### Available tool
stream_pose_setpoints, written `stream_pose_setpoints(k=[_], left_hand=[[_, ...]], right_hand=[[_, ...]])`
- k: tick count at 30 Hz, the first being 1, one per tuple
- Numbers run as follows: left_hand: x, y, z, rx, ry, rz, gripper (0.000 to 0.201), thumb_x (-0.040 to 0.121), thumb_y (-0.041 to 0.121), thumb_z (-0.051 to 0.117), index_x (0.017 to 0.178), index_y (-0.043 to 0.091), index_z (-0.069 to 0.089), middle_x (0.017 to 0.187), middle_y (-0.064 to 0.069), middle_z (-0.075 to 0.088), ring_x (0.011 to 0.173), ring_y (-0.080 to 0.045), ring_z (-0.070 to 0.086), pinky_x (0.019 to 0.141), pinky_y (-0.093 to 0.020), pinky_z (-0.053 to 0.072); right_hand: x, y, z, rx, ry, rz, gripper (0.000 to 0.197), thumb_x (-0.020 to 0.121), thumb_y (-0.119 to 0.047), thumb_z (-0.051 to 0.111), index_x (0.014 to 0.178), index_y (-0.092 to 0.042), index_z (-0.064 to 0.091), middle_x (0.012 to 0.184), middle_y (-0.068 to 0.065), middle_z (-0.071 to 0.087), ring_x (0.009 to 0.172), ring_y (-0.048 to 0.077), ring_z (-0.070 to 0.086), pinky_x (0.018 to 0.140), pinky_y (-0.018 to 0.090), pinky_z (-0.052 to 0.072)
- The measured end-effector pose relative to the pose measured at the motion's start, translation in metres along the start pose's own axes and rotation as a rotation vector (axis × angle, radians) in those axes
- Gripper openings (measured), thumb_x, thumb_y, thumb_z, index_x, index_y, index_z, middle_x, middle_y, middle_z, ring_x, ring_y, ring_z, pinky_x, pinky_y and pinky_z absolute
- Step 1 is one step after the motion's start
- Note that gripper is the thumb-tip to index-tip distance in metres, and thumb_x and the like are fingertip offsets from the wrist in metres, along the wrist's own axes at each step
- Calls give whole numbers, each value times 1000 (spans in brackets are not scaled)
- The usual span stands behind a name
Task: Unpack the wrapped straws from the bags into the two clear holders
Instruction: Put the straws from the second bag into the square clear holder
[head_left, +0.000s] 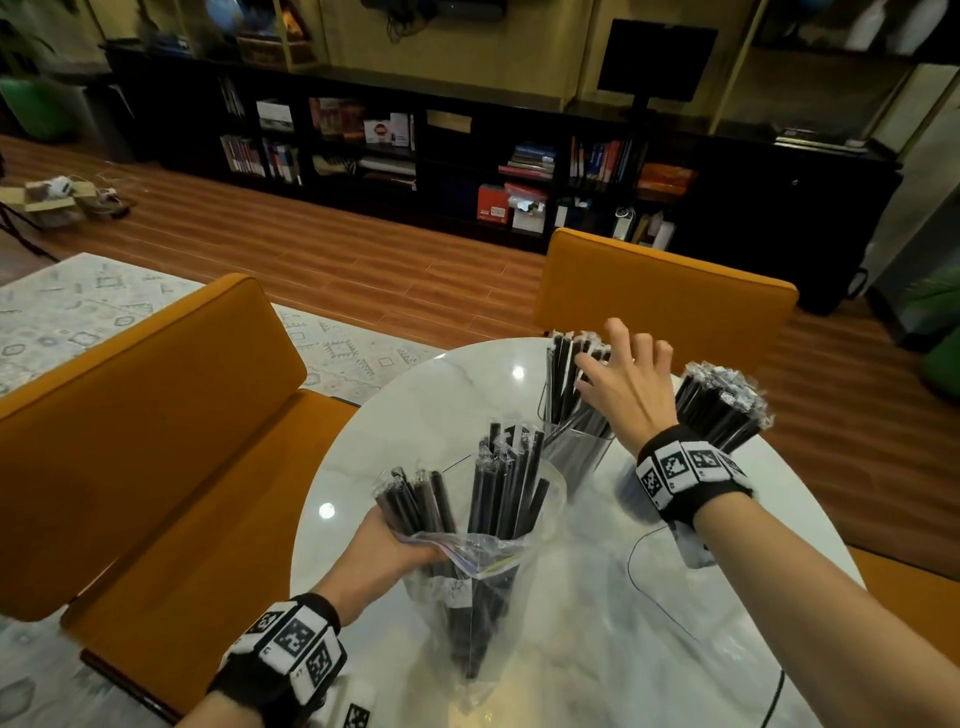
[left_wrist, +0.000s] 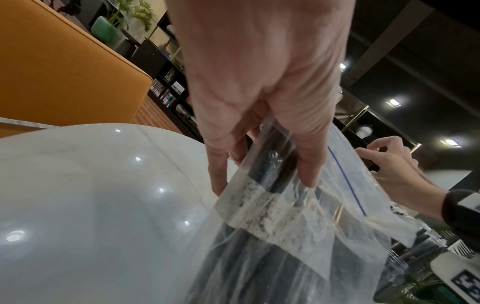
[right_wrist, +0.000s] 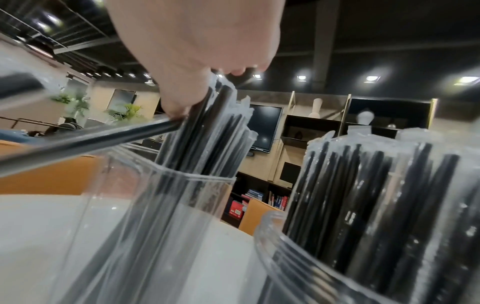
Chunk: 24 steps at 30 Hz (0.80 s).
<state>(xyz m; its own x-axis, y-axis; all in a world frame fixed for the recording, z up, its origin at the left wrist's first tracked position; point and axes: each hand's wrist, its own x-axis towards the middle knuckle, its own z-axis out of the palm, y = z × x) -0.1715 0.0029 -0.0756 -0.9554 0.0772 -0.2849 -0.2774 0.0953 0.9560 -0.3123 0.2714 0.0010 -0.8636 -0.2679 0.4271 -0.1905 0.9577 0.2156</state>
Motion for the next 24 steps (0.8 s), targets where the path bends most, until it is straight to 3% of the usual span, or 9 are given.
stream_pose_setpoints(k=[2,4,7,9,11,15,20,22,24], left_hand=[[-2,0,1,9,1,0,35,72,1,81,103,14,70,93,2,78,87,-8,73,68,-16,56],[0,0,0,18,-2,3,35,72,0,80,103,13,70,93,0,78,88,-9,73,69,-17,56],[1,1,0,26,10,-2,34,73,-1,79,101,16,69,90,0,78,83,-2,73,65,-14,55],[2,0,0,32,11,-3,36,73,0,80,104,14,69,94,-1,76,83,-1,72,64,-13,55],[2,1,0,31,10,-3,37,73,0,79,105,15,68,95,0,75,81,1,72,64,-12,55],[4,0,1,41,2,0,37,73,1,80,108,11,69,97,-3,76,84,-2,72,66,-14,55],[7,-4,-1,30,14,2,44,70,1,82,111,8,70,101,-6,77,97,-15,72,84,-28,58],[5,-6,-8,26,28,-3,44,69,2,83,111,8,70,102,-7,77,99,-18,72,86,-31,57],[1,-9,-17,9,46,-10,47,67,8,85,112,9,70,104,-7,76,102,-20,71,91,-37,55]], right_hand=[[-4,0,-4,67,-22,-35,22,80,-30,73,81,-8,70,106,18,55,81,31,52,68,41,46],[-10,1,-8,190,-115,-181,36,87,-40,58,86,-7,73,99,14,58,76,28,56,63,39,51],[-19,3,-10,224,-341,-383,36,91,-37,57,113,-12,70,117,10,60,93,27,57,78,36,50],[-20,6,-13,265,-416,-334,28,96,-15,55,120,-12,67,118,9,64,102,28,60,87,36,50],[-14,10,-27,398,-438,-238,27,95,-2,53,116,-9,69,115,12,69,102,26,66,90,35,53],[11,23,-59,513,-331,-125,22,94,-4,56,110,-7,71,109,9,71,102,23,67,95,27,50],[5,10,-58,447,-317,-108,23,95,-8,57,116,-7,67,120,14,60,108,31,59,95,38,49],[-12,-2,-56,535,-176,-86,19,95,-8,56,111,-6,67,110,11,64,98,26,60,88,34,51],[-34,-19,-47,675,-249,14,17,97,-10,53,105,-6,67,97,5,66,89,20,63,83,27,53]])
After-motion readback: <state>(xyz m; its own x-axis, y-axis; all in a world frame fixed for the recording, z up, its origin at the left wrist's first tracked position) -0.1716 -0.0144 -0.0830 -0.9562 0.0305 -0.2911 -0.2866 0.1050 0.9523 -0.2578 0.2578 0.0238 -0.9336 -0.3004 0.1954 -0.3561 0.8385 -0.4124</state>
